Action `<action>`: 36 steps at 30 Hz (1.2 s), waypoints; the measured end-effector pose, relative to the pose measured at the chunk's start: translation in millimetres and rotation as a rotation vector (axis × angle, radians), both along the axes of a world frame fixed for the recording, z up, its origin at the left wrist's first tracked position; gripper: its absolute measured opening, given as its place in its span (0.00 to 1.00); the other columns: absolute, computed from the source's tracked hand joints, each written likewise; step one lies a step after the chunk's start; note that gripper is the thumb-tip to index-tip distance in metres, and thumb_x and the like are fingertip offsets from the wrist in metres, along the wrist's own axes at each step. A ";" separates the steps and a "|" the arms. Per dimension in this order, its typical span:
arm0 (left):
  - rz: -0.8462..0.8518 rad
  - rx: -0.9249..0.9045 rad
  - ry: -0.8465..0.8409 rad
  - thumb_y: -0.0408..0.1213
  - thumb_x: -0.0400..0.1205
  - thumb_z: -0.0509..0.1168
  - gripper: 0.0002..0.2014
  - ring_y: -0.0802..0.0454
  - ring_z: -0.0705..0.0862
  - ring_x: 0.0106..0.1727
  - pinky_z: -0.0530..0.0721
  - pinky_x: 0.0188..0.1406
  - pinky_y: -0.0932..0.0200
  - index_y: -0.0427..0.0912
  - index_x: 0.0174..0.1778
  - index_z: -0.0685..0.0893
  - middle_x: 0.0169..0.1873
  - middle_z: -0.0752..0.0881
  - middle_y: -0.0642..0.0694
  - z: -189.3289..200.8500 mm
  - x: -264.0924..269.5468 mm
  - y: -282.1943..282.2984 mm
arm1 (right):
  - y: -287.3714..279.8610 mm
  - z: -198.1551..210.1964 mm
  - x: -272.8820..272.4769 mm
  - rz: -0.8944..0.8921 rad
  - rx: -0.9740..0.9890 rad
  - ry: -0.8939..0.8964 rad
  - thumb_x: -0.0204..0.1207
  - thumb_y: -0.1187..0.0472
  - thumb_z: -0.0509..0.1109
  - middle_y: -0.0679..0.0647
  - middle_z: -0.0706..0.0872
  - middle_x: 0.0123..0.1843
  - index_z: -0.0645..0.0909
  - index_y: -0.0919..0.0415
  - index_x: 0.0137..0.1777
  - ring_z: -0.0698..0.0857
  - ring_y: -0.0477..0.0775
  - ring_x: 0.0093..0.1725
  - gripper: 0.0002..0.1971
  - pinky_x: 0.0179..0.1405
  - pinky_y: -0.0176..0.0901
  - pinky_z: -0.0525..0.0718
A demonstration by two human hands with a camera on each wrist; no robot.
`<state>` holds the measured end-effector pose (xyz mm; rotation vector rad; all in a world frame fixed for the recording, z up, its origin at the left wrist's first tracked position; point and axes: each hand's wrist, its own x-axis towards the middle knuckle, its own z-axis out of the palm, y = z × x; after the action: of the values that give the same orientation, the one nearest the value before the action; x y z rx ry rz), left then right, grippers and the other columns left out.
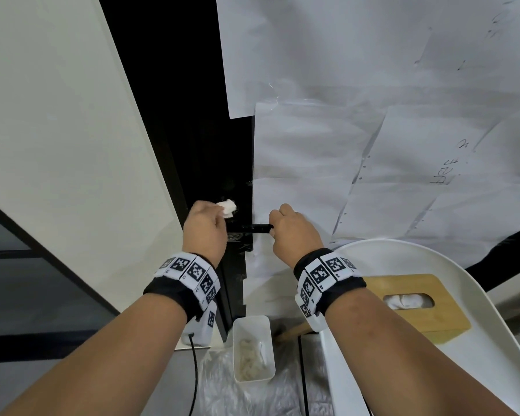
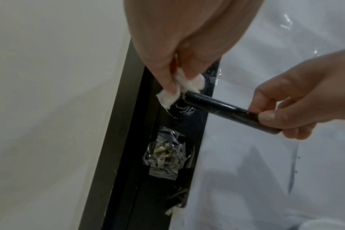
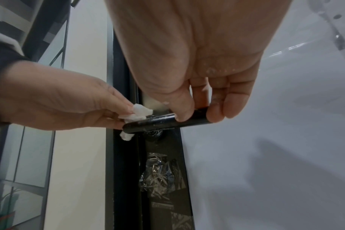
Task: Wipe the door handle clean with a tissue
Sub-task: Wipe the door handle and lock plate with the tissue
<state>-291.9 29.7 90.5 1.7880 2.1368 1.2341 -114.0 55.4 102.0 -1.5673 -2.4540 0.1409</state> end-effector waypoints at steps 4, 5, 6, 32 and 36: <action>0.150 0.030 -0.146 0.31 0.85 0.59 0.15 0.51 0.78 0.53 0.69 0.53 0.73 0.31 0.64 0.83 0.63 0.76 0.36 1.6 3.8 -10.8 | 1.5 -0.5 0.5 -0.001 0.002 0.006 0.76 0.70 0.62 0.59 0.75 0.53 0.74 0.62 0.51 0.72 0.58 0.41 0.06 0.35 0.49 0.69; 0.133 0.022 -0.145 0.32 0.85 0.59 0.15 0.51 0.77 0.54 0.69 0.54 0.73 0.30 0.65 0.82 0.64 0.75 0.35 2.0 7.1 -10.1 | 1.7 -0.7 0.6 -0.002 0.000 0.004 0.76 0.70 0.62 0.59 0.75 0.53 0.74 0.62 0.51 0.73 0.58 0.41 0.06 0.35 0.49 0.69; 0.101 0.003 -0.131 0.32 0.85 0.59 0.15 0.48 0.78 0.57 0.68 0.56 0.73 0.29 0.65 0.81 0.65 0.73 0.35 1.9 10.1 -8.1 | 1.8 -0.9 0.6 -0.001 -0.001 0.001 0.76 0.70 0.62 0.59 0.75 0.53 0.74 0.63 0.51 0.74 0.59 0.42 0.06 0.35 0.49 0.69; -0.152 -0.253 0.656 0.47 0.85 0.49 0.22 0.46 0.75 0.56 0.75 0.62 0.52 0.39 0.55 0.86 0.59 0.76 0.48 -1.5 11.8 11.1 | -1.5 1.6 2.2 0.010 0.000 0.023 0.77 0.68 0.63 0.58 0.75 0.53 0.75 0.62 0.52 0.78 0.61 0.46 0.06 0.36 0.49 0.71; -0.102 -0.228 0.572 0.45 0.84 0.51 0.21 0.44 0.75 0.51 0.79 0.56 0.52 0.35 0.58 0.84 0.56 0.76 0.43 -4.7 18.4 3.1 | -1.3 2.3 3.1 0.006 -0.006 0.034 0.76 0.68 0.62 0.59 0.75 0.54 0.75 0.63 0.52 0.78 0.62 0.46 0.06 0.36 0.50 0.73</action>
<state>-273.5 32.8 85.8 2.3020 2.2829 0.4569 -110.9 54.0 104.4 -1.5472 -2.4348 0.1751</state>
